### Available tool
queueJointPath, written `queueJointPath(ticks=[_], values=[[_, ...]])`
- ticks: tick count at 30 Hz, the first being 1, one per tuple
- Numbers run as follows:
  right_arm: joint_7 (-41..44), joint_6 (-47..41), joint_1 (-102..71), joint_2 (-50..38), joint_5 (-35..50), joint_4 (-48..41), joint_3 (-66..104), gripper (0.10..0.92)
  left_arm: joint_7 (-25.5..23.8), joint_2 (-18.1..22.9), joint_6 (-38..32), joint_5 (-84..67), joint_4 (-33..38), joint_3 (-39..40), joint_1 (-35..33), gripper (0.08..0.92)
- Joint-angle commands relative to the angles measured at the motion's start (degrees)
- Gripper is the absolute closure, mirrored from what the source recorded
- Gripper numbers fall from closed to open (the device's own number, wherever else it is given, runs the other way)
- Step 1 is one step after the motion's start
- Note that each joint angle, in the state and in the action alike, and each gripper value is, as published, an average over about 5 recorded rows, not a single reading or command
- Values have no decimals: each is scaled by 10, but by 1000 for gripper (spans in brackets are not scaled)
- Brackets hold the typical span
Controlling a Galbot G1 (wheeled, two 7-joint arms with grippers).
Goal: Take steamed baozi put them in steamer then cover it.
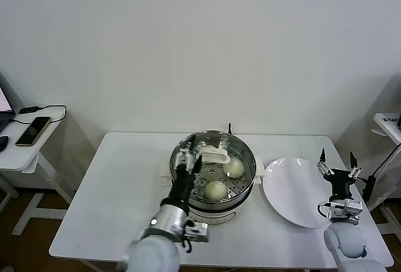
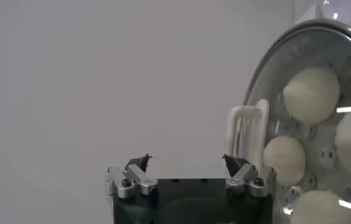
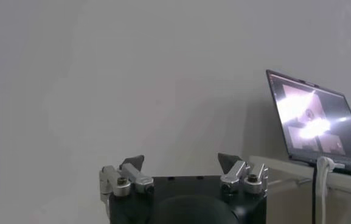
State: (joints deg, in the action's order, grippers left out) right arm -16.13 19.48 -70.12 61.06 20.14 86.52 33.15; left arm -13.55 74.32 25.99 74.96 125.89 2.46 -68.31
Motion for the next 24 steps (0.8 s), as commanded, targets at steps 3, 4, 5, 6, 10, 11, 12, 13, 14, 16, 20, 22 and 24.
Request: queueJointPath(ticks=[3, 4, 5, 6, 10, 11, 12, 13, 14, 16, 20, 22, 24], values=[[28, -52, -33, -2, 77, 56, 2, 203, 236, -43, -50, -570, -41, -239, 20, 177], [32, -60, -38, -3, 84, 63, 3, 203, 241, -47, -71, -611, -65, -253, 20, 177], [37, -66, -42, -3, 92, 69, 4, 203, 241, -50, -96, -652, -90, -268, 19, 177], [42, -69, -46, -2, 98, 73, 6, 203, 239, -52, -120, -689, -115, -278, 18, 177], [52, -67, -58, -1, 113, 80, 4, 203, 204, -51, -223, -768, -209, -303, 16, 177], [53, -69, -61, 0, 114, 82, 3, 203, 191, -49, -246, -773, -228, -306, 15, 177], [54, -70, -65, 2, 115, 85, 3, 203, 180, -48, -263, -778, -245, -306, 14, 177], [54, -71, -69, 3, 116, 88, 2, 203, 170, -47, -273, -783, -258, -306, 11, 177], [55, -71, -73, 5, 116, 90, 2, 203, 161, -46, -279, -789, -269, -306, 8, 177], [53, -72, -80, 10, 113, 94, 1, 203, 145, -43, -289, -799, -280, -304, 1, 177], [47, -75, -99, 22, 102, 104, 4, 203, 123, -37, -314, -802, -305, -298, -9, 177], [48, -73, -111, 26, 100, 110, 7, 203, 115, -36, -325, -802, -314, -297, -14, 177], [50, -70, -124, 31, 96, 115, 11, 203, 109, -35, -334, -801, -311, -295, -22, 177]])
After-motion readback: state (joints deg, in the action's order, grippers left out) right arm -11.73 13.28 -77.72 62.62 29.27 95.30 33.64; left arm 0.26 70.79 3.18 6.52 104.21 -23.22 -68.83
